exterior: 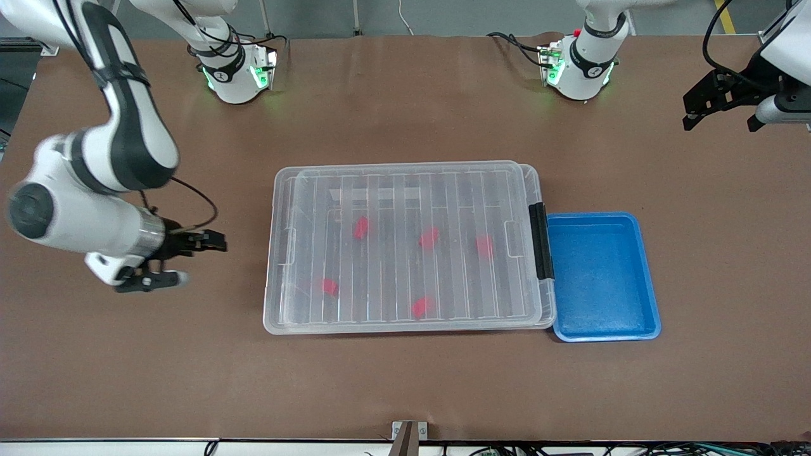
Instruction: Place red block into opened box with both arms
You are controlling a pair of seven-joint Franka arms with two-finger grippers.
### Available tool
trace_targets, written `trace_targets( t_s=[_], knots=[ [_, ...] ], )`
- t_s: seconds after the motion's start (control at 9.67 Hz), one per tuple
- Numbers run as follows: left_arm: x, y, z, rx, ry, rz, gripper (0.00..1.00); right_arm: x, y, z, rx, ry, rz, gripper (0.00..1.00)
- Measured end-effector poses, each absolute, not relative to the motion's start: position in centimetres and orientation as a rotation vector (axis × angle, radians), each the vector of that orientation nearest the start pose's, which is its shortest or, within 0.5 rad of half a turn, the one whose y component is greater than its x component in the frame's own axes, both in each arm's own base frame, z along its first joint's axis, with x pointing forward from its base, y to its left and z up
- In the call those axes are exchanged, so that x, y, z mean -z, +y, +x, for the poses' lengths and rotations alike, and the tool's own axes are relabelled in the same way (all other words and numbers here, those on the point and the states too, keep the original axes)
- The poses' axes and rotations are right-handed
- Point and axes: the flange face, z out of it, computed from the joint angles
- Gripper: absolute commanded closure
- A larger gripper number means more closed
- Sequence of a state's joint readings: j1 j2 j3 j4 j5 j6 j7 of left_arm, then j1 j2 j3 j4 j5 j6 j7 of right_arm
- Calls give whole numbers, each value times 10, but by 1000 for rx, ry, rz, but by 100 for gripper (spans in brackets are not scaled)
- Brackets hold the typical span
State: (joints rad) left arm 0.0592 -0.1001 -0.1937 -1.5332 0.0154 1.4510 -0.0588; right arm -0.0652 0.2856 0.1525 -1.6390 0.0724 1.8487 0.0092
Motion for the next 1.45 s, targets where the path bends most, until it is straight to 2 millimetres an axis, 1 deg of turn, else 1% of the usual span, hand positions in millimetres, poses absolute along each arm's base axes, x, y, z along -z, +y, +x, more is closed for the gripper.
trace_targets(
  t_s=[0.1,0.21,0.31,0.41,0.52,0.62,0.72,0.83,0.93,1.14,1.45],
  knots=[
    [-684,-73,505,31,114,-3107,0,-484,22,627,-39,-16,-3067,0],
    [-684,-73,505,31,114,-3107,0,-521,-6,613,13,49,-3089,0],
    [-684,-74,505,32,115,-3107,0,-555,-24,594,29,103,-3097,0],
    [-684,-74,505,32,117,-3107,0,-587,-33,571,27,153,-3096,0],
    [-684,-75,505,32,120,-3107,0,-615,-34,548,16,208,-3092,0],
    [-684,-75,505,32,121,-3107,0,-639,-36,529,-2,246,-3090,0],
    [-684,-75,505,33,119,-3107,0,-663,-42,516,-15,265,-3091,0],
    [-685,-75,505,33,119,-3107,0,-685,-49,509,-2,284,-3108,0],
    [-685,-75,505,34,121,-3107,0,-695,-57,507,17,299,-3130,0],
    [-685,-77,505,34,125,-3106,0,-684,-67,519,-13,309,-3141,0],
    [-685,-77,505,33,126,-3106,0,-673,-70,529,-31,313,-3140,0]
  ],
)
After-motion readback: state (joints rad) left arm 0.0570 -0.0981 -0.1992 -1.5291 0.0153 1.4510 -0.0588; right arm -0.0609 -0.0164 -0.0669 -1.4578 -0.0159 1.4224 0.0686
